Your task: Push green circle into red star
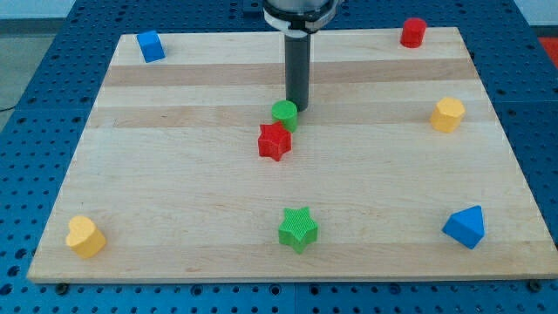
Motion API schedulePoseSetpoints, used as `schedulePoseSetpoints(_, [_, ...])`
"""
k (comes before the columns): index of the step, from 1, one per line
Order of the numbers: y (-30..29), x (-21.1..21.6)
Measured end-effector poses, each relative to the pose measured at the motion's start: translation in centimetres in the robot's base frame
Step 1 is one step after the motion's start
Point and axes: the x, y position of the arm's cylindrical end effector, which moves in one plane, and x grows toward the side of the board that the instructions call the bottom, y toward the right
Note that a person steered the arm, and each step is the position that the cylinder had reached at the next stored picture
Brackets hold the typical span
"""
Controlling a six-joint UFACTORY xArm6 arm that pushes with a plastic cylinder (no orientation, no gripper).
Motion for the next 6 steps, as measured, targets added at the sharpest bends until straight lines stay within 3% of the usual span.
schedulePoseSetpoints(3, [0.1, 3.3])
schedulePoseSetpoints(6, [-3.6, 2.6])
